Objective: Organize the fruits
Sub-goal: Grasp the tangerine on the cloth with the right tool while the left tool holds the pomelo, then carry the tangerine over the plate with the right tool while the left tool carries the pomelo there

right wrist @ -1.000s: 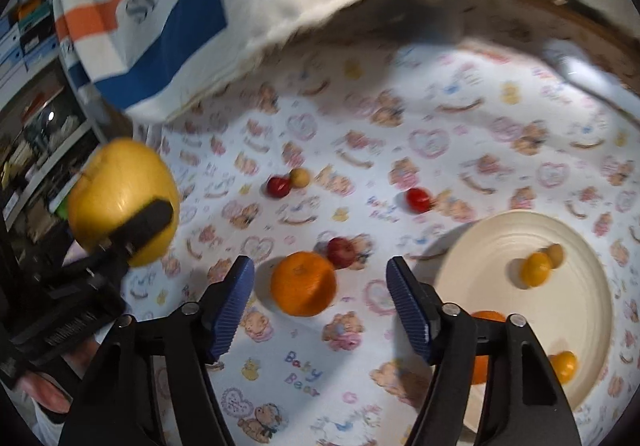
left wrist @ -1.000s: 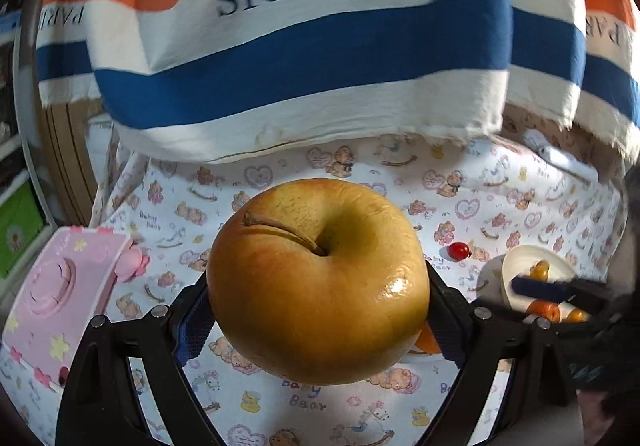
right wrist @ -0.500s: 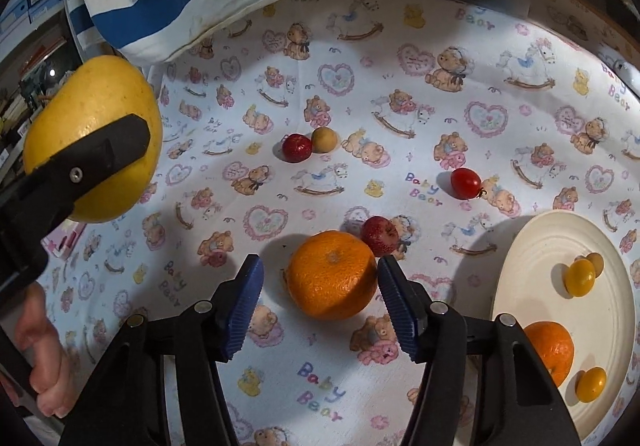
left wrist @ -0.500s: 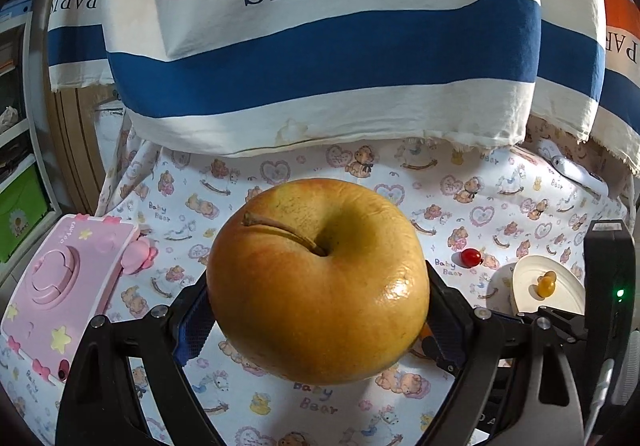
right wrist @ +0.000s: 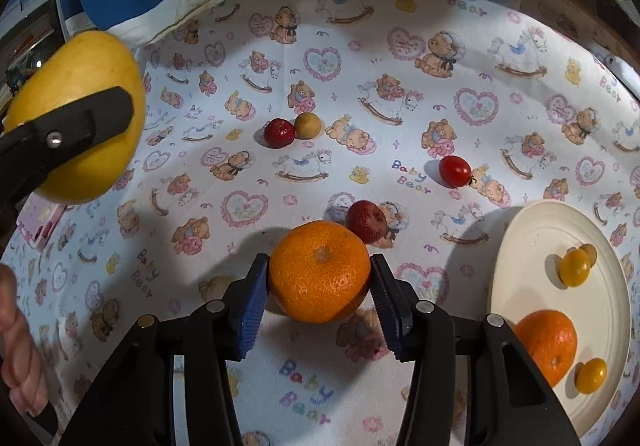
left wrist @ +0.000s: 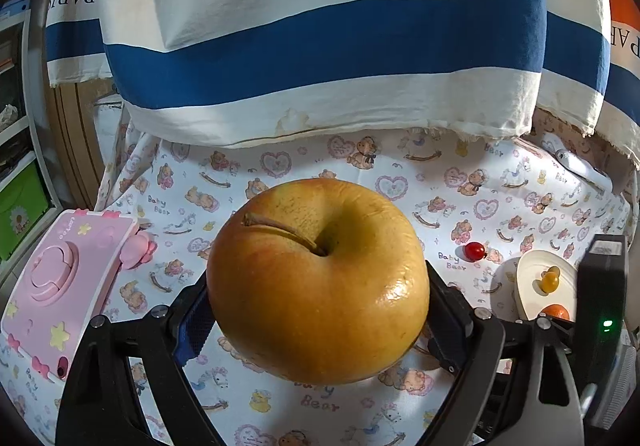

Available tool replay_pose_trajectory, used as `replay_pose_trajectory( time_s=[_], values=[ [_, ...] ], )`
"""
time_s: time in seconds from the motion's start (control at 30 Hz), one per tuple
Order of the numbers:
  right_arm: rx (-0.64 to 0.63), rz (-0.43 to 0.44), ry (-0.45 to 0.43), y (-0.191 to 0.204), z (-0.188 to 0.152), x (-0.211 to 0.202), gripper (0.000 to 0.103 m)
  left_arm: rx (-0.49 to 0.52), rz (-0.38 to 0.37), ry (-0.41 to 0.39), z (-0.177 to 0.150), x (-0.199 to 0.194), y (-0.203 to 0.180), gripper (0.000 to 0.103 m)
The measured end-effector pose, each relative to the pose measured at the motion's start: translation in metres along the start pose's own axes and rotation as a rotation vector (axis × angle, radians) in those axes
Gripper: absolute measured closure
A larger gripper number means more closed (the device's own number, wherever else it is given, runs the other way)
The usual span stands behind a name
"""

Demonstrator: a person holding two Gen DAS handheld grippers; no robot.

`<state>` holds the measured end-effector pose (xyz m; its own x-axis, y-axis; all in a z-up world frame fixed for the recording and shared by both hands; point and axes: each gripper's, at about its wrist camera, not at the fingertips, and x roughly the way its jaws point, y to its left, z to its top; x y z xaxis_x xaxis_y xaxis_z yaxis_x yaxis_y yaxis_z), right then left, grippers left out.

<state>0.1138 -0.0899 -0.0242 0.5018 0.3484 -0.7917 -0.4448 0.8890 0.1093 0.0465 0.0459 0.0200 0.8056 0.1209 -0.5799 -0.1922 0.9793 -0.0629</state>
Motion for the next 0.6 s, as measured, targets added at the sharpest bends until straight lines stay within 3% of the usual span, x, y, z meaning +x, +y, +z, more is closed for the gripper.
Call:
replay_pose_trajectory(
  time_s=[0.27,0.6],
  values=[
    [0.04,0.011,-0.059,-0.021,-0.007,-0.041,0.052,0.018,-0.064,0.004,-0.002,-0.002,-0.007,0.014],
    [0.097,-0.027,-0.172,-0.069,-0.022,-0.104,0.052,0.059,-0.09,0.012,-0.006,-0.004,-0.019,0.014]
  ],
)
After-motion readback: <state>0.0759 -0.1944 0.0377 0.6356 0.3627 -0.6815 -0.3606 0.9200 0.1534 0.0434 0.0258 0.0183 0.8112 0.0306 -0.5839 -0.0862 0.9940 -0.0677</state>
